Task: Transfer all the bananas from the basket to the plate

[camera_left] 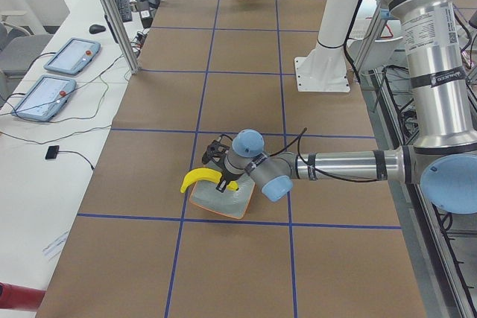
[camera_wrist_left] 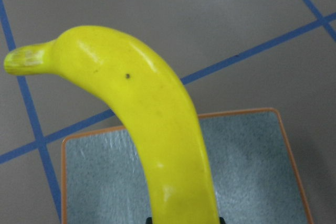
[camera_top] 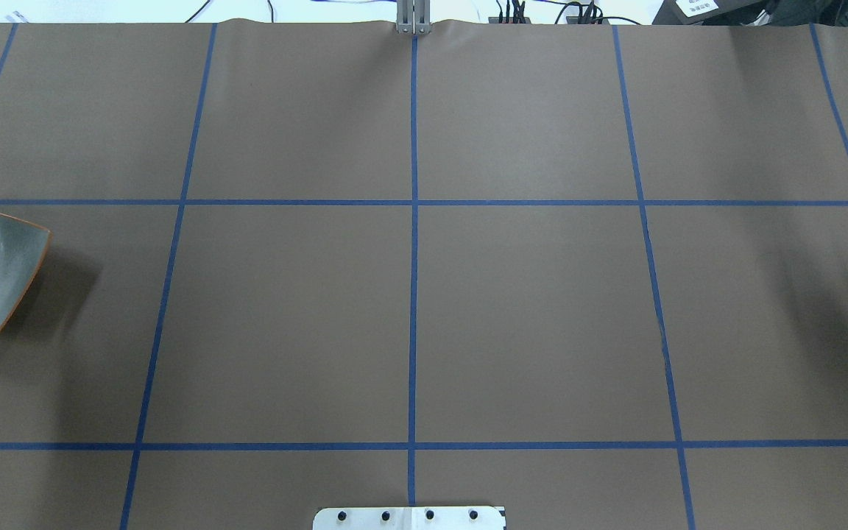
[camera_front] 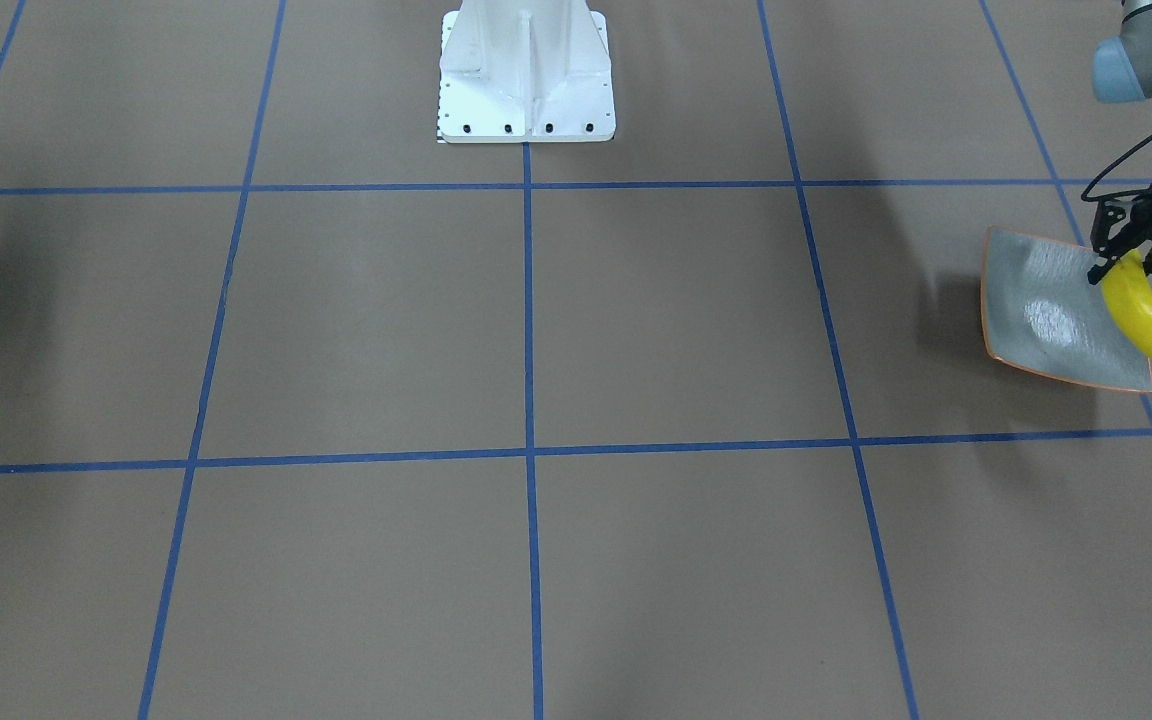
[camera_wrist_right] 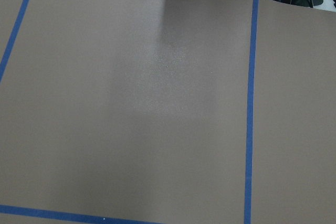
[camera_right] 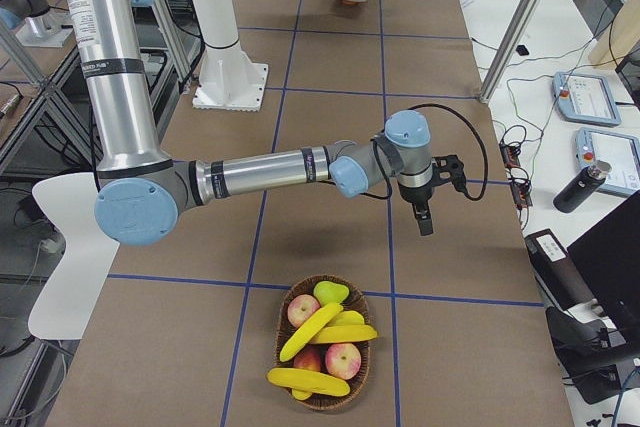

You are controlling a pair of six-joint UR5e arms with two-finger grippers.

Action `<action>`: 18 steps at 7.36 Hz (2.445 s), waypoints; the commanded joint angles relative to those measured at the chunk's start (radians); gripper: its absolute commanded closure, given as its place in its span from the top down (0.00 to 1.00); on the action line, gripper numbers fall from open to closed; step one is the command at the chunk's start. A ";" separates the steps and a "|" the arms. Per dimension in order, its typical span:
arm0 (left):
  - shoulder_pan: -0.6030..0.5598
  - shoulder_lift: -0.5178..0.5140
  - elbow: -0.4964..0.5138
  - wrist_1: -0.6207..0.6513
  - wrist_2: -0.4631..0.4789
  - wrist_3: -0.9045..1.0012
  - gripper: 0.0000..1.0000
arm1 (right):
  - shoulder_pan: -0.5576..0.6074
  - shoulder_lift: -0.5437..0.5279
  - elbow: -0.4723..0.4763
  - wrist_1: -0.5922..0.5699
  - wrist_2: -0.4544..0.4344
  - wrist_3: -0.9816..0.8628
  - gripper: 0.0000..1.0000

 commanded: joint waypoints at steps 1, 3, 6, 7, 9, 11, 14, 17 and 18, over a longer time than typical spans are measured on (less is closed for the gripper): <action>0.006 0.032 0.013 0.004 0.005 0.020 0.12 | 0.000 0.000 -0.006 0.002 0.000 0.000 1.00; 0.010 0.024 0.029 0.004 0.010 0.023 0.39 | 0.000 0.002 -0.009 0.002 0.000 0.000 1.00; 0.012 0.019 0.044 0.001 0.010 0.110 0.73 | 0.000 0.000 -0.009 0.002 0.000 0.005 1.00; 0.010 0.019 0.044 -0.004 0.010 0.141 0.93 | 0.000 0.000 -0.009 0.002 0.000 0.005 1.00; 0.010 0.001 0.046 -0.004 0.005 0.172 1.00 | 0.000 -0.001 -0.009 0.002 0.000 0.005 1.00; 0.009 -0.066 0.039 0.017 -0.007 0.169 1.00 | 0.000 -0.006 -0.005 0.002 0.001 0.005 1.00; -0.016 -0.220 0.033 0.142 -0.058 0.158 1.00 | 0.002 -0.108 0.081 0.006 0.009 -0.017 1.00; -0.016 -0.240 0.038 0.139 -0.061 0.132 1.00 | 0.086 -0.265 0.118 0.003 0.038 -0.400 1.00; -0.014 -0.243 0.038 0.139 -0.065 0.132 1.00 | 0.125 -0.305 0.108 0.002 0.069 -0.536 1.00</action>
